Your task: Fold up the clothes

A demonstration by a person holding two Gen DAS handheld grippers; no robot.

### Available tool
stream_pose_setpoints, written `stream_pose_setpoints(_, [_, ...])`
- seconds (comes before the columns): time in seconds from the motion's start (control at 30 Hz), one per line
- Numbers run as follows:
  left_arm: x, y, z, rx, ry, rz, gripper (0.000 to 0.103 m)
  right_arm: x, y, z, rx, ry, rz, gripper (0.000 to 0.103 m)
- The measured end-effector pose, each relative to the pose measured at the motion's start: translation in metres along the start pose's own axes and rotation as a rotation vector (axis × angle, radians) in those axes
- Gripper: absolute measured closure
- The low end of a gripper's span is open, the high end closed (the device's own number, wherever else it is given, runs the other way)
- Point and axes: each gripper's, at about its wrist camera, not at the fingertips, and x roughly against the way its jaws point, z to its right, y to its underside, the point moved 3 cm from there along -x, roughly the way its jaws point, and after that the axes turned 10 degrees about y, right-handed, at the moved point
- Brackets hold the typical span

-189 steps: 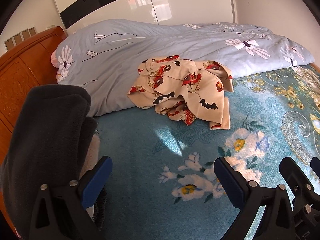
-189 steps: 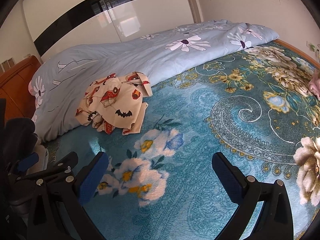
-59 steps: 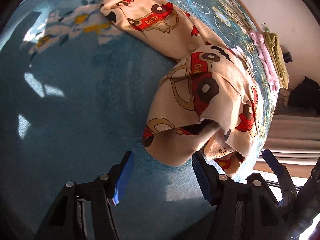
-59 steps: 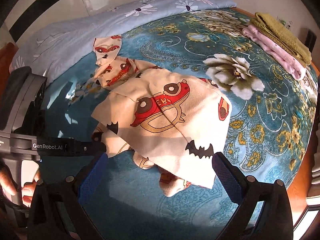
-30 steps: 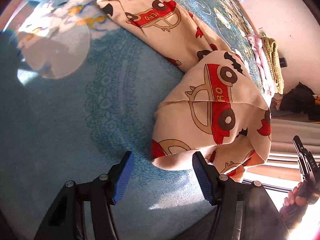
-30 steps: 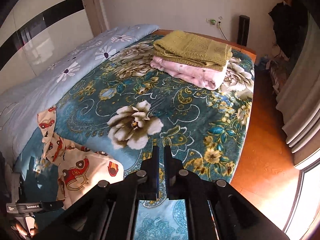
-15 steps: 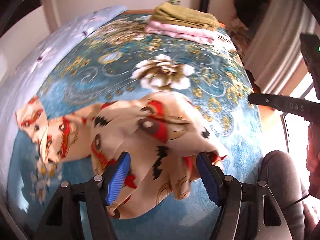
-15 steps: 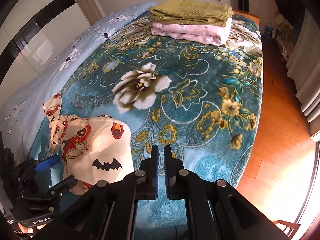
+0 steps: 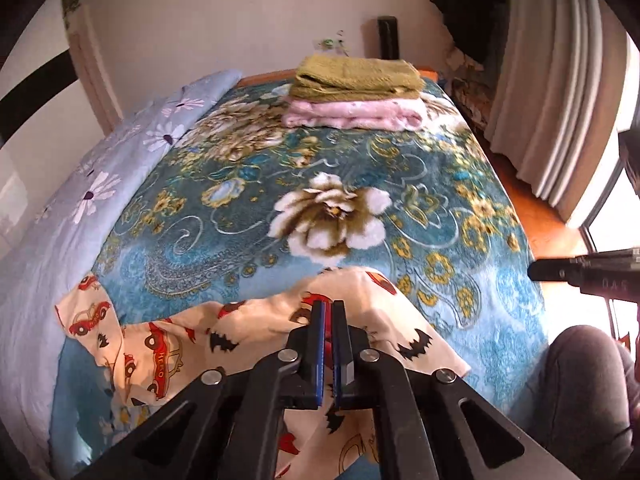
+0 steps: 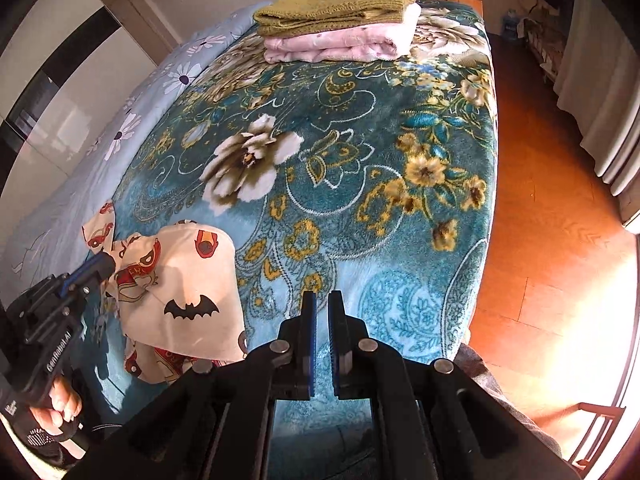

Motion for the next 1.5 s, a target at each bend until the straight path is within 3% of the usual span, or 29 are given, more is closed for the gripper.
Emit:
stream_pose_setpoints(0.2, [0.064, 0.006, -0.125, 0.464, -0.118, 0.177, 0.101, -0.004, 0.004, -0.005, 0.004, -0.031, -0.015, 0.098])
stream_pose_setpoints(0.3, [0.076, 0.019, -0.138, 0.471, -0.091, 0.156, 0.1, -0.006, 0.006, -0.008, 0.007, -0.047, -0.024, 0.098])
stream_pose_setpoints(0.4, [0.067, 0.027, -0.101, 0.323, -0.038, 0.07, 0.095, -0.015, 0.008, -0.017, 0.016, -0.062, -0.049, 0.098])
stream_pose_setpoints(0.43, [0.061, 0.029, -0.084, 0.269, -0.014, 0.039, 0.083, -0.016, 0.009, -0.018, 0.018, -0.06, -0.053, 0.098])
stream_pose_setpoints(0.47, [0.054, 0.031, -0.066, 0.216, 0.017, 0.012, 0.063, -0.016, 0.01, -0.018, 0.021, -0.057, -0.057, 0.098])
stream_pose_setpoints(0.53, [0.04, 0.034, -0.029, 0.113, 0.08, -0.032, 0.04, -0.018, 0.011, -0.019, 0.023, -0.052, -0.064, 0.098])
stream_pose_setpoints(0.63, [0.023, 0.04, 0.021, -0.084, 0.098, -0.096, 0.037, -0.017, 0.011, -0.009, -0.01, -0.038, -0.066, 0.098])
stream_pose_setpoints(0.7, [0.013, 0.047, 0.051, -0.252, 0.065, -0.142, 0.034, -0.018, 0.01, -0.002, -0.035, -0.032, -0.073, 0.094])
stream_pose_setpoints(0.73, [0.007, 0.052, 0.062, -0.351, 0.011, -0.149, 0.034, -0.018, 0.011, -0.001, -0.04, -0.035, -0.076, 0.091])
stream_pose_setpoints(0.8, [-0.002, 0.064, 0.079, -0.559, -0.133, -0.15, 0.034, -0.019, 0.012, 0.001, -0.049, -0.042, -0.082, 0.075])
stream_pose_setpoints(0.9, [-0.015, 0.079, 0.1, -0.822, -0.286, -0.145, 0.034, -0.02, 0.014, -0.003, -0.037, -0.057, -0.086, 0.072])
stream_pose_setpoints(1.03, [-0.027, 0.088, 0.125, -1.047, -0.345, -0.089, 0.034, -0.022, 0.017, -0.006, -0.029, -0.062, -0.095, 0.072])
stream_pose_setpoints(1.1, [-0.032, 0.084, 0.132, -1.089, -0.373, -0.051, 0.034, -0.021, 0.017, -0.004, -0.035, -0.061, -0.092, 0.072])
stream_pose_setpoints(1.17, [-0.036, 0.075, 0.133, -1.073, -0.381, -0.033, 0.034, -0.019, 0.017, -0.001, -0.044, -0.058, -0.09, 0.072])
stream_pose_setpoints(1.23, [-0.036, 0.062, 0.126, -0.993, -0.353, -0.036, 0.035, -0.018, 0.017, 0.003, -0.053, -0.057, -0.089, 0.072])
stream_pose_setpoints(1.3, [-0.029, 0.049, 0.112, -0.86, -0.299, -0.029, 0.058, -0.016, 0.018, 0.008, -0.062, -0.055, -0.088, 0.071])
stream_pose_setpoints(1.33, [-0.025, 0.043, 0.104, -0.79, -0.27, -0.026, 0.085, -0.017, 0.018, 0.009, -0.068, -0.054, -0.09, 0.071])
stream_pose_setpoints(1.37, [-0.022, 0.038, 0.095, -0.72, -0.244, -0.025, 0.091, -0.017, 0.018, 0.01, -0.074, -0.054, -0.093, 0.071])
stream_pose_setpoints(1.43, [-0.015, 0.028, 0.074, -0.57, -0.186, -0.025, 0.093, -0.017, 0.019, 0.009, -0.072, -0.055, -0.095, 0.071])
stream_pose_setpoints(1.5, [-0.004, 0.018, 0.046, -0.359, -0.098, -0.013, 0.094, -0.018, 0.019, 0.009, -0.07, -0.056, -0.097, 0.071])
